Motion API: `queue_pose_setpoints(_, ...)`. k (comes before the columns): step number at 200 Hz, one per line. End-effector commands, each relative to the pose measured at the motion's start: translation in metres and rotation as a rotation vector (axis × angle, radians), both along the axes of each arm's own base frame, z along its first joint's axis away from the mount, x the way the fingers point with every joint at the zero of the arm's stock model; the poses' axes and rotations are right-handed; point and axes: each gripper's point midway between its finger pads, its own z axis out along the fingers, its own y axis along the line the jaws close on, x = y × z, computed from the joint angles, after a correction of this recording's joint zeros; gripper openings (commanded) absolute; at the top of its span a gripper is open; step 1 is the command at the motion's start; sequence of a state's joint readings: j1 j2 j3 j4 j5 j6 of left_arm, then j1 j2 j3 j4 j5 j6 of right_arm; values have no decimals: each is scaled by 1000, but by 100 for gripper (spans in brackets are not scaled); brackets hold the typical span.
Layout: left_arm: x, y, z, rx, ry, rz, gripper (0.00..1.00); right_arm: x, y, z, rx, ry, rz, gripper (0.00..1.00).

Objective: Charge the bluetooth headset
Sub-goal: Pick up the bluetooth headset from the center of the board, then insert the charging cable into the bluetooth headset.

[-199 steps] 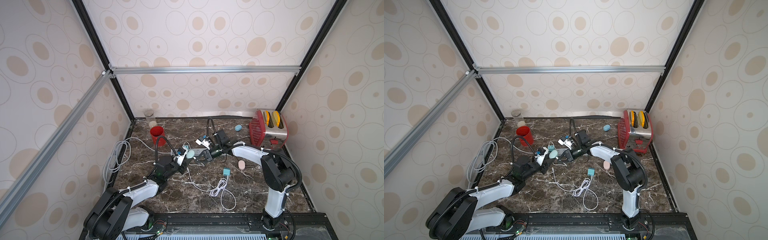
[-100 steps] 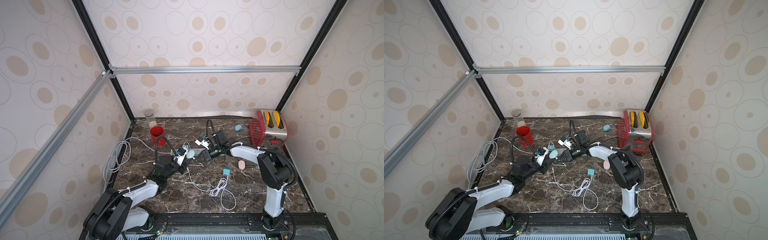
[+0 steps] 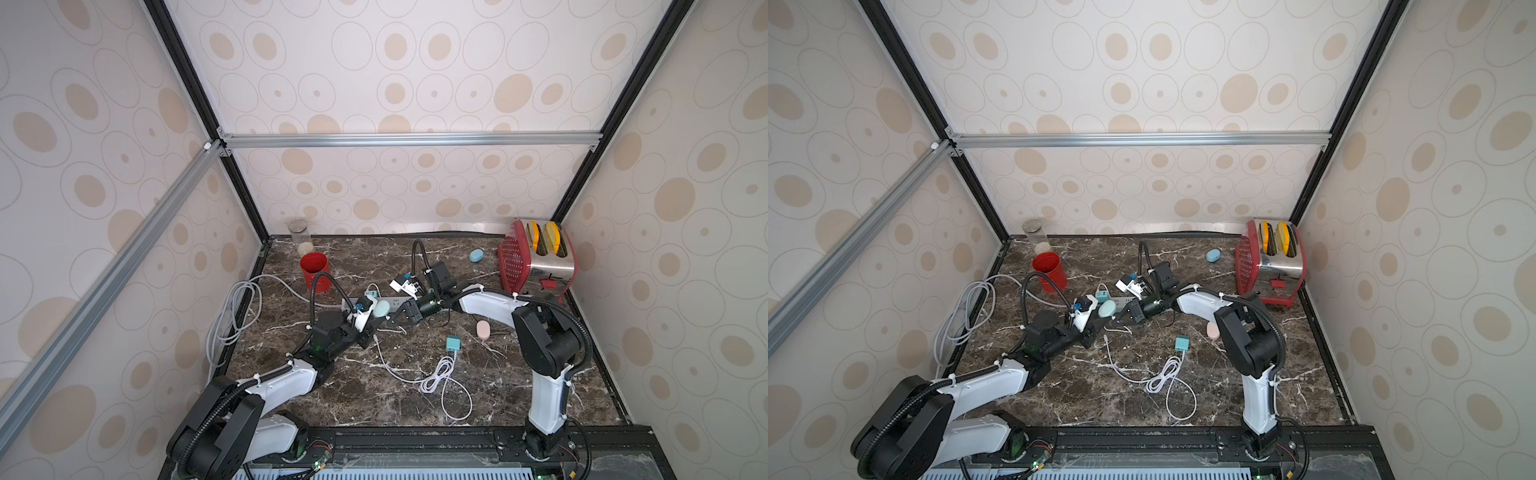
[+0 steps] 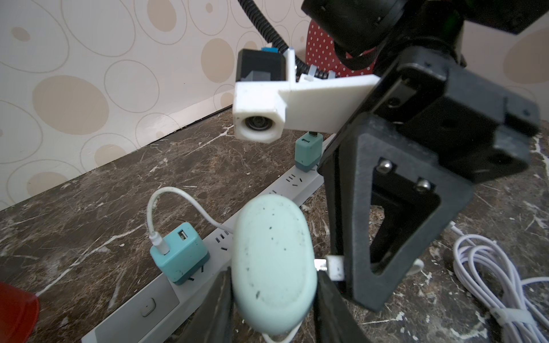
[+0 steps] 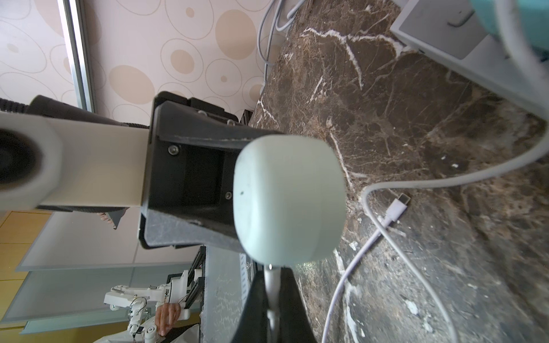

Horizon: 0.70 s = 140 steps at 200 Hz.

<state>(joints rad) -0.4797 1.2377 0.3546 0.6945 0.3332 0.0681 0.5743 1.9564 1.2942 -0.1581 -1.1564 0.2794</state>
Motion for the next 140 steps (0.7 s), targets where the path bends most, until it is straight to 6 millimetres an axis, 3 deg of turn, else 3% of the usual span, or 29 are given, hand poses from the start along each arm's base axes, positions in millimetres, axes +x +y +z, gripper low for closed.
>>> queue_pose_setpoints(1, 3, -5, 20, -3, -69, -21, 36, -2, 2, 22, 65, -40, 28, 0)
queue_pose_setpoints(140, 0, -8, 19, 11, -81, -50, 36, 11, -1, 22, 79, -15, -8, 0)
